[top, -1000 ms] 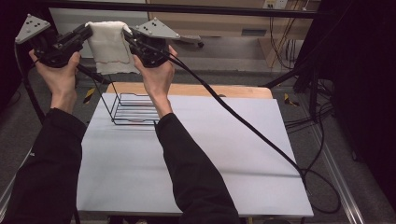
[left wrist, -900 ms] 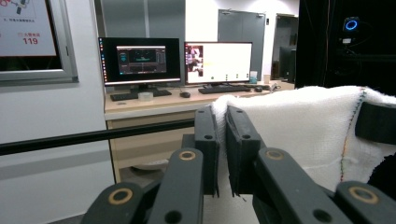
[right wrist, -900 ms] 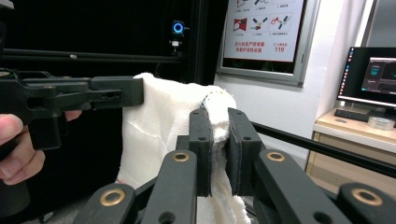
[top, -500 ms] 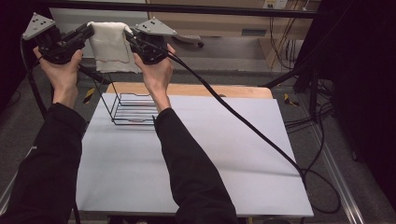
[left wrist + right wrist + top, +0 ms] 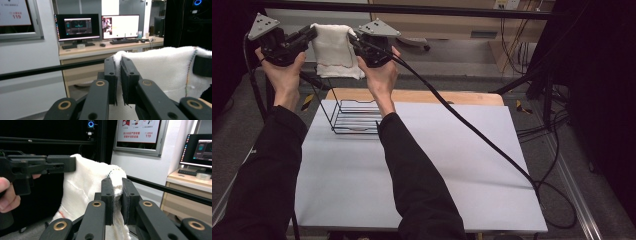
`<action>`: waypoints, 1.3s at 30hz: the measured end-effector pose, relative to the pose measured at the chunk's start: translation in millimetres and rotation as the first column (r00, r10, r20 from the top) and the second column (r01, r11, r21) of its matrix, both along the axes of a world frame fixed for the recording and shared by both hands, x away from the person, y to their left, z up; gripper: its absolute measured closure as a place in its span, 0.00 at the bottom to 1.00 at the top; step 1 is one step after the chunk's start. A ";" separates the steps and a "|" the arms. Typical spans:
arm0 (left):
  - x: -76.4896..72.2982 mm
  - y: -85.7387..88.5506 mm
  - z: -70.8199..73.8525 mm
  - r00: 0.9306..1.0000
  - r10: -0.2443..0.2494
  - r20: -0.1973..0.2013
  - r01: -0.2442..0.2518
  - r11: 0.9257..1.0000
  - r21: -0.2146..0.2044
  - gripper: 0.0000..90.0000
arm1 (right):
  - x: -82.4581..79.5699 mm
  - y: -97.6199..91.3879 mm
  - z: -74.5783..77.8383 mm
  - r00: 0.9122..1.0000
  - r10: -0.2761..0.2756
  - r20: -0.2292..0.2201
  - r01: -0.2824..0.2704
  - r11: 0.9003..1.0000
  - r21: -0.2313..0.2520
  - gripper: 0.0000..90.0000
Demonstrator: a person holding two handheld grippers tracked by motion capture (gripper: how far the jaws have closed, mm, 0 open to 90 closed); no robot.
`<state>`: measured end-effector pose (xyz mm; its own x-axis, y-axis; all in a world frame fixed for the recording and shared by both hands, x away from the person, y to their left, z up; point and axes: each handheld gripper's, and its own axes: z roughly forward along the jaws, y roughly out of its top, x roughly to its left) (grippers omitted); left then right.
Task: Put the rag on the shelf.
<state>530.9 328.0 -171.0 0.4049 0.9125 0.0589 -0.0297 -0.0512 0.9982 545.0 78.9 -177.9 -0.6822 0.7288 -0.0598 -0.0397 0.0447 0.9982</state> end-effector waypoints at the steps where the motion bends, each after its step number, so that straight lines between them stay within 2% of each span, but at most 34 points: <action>1: 1.0 -0.8 0.2 1.000 0.001 -0.001 -0.001 1.000 0.005 0.93 | 1.0 -0.8 0.5 1.000 -0.001 0.003 0.001 1.000 -0.001 0.91; 4: 3.1 -2.1 -1.7 1.000 0.001 -0.008 -0.001 1.000 0.006 0.93 | 3.4 -1.9 0.8 1.000 -0.005 0.000 0.005 1.000 -0.003 0.91; 6: 2.9 -1.0 -6.2 1.000 -0.006 -0.005 0.006 1.000 -0.011 0.93 | 3.4 -1.7 -0.2 1.000 -0.008 0.001 0.008 1.000 -0.008 0.91; 11: -1.6 3.5 -18.2 1.000 -0.014 -0.021 0.014 1.000 -0.006 0.93 | 3.2 -0.1 -5.9 1.000 0.001 -0.012 -0.001 1.000 -0.025 0.91; 16: -6.0 4.9 -29.0 0.999 -0.020 -0.039 0.021 1.000 0.019 0.93 | 1.8 0.6 -14.4 0.999 0.001 -0.035 -0.003 0.998 -0.057 0.91; 20: -11.6 5.3 -35.9 0.999 -0.033 -0.040 0.034 0.999 0.023 0.93 | -3.1 -0.9 -19.7 0.999 0.009 -0.039 -0.012 0.997 -0.071 0.91; 25: -17.5 4.9 -40.7 0.998 -0.033 -0.046 0.034 0.999 0.039 0.93 | -9.2 -3.1 -29.8 0.998 0.017 -0.058 -0.021 0.997 -0.071 0.91; 28: -20.9 5.3 -43.6 0.998 -0.048 -0.048 0.050 0.998 0.031 0.93 | -13.2 -4.3 -32.4 0.998 0.024 -0.057 -0.028 0.997 -0.072 0.91; 39: -29.7 8.2 -54.0 0.995 -0.054 -0.078 0.056 0.998 0.027 0.93 | -19.1 -2.4 -41.6 0.997 0.025 -0.076 -0.032 0.995 -0.094 0.91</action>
<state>501.2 336.2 -225.1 0.4586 0.8871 0.0516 0.0441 -0.0807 0.9958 525.9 76.5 -219.5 -0.7079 0.7022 -0.0758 0.0318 0.1390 0.9898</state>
